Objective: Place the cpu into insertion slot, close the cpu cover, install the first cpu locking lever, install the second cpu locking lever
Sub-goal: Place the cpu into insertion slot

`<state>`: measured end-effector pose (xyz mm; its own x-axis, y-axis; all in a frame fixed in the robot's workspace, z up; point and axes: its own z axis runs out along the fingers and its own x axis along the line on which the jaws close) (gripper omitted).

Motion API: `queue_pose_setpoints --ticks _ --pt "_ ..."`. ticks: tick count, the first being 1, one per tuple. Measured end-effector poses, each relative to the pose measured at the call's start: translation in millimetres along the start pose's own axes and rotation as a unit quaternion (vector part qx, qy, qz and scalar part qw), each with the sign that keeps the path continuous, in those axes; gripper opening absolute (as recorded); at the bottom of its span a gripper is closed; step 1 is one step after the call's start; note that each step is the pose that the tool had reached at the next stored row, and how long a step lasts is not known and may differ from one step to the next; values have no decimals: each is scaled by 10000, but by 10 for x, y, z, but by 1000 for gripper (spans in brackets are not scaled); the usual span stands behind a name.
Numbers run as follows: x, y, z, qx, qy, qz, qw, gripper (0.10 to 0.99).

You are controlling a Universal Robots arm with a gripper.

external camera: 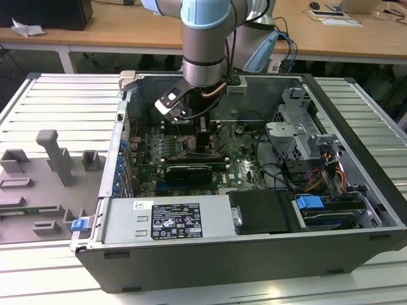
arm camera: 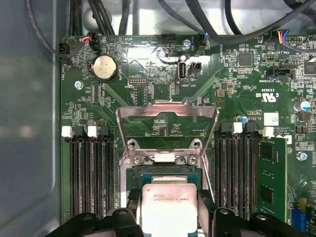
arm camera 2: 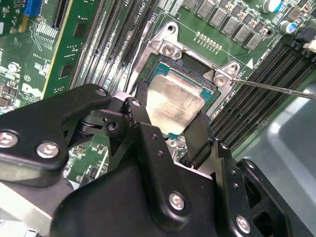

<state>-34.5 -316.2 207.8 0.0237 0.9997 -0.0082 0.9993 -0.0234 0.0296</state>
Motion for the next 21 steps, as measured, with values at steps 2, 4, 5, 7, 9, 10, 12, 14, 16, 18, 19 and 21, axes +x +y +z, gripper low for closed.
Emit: queue_pose_setpoints --ticks 2,4,5,7,9,10,12,14,16,18,19,21 --pt "2 1 10 0 0 4 10000 541" --pt "5 0 26 0 -1 4 10000 541" --pt "7 -1 31 0 -1 5 10000 541" --pt "23 -1 51 0 -6 4 10000 541" --pt "29 -2 62 0 -8 4 10000 541" --pt "32 -2 70 0 -9 4 10000 541" --pt "33 -2 78 0 -12 3 10000 541" --pt "33 -3 78 1 -12 4 10000 541" --pt "33 -2 80 0 -11 4 10000 541" --pt "33 -3 81 0 -11 4 10000 549" --pt "33 -2 82 0 -11 4 10000 616" --pt "33 -2 82 0 -11 4 10000 616"
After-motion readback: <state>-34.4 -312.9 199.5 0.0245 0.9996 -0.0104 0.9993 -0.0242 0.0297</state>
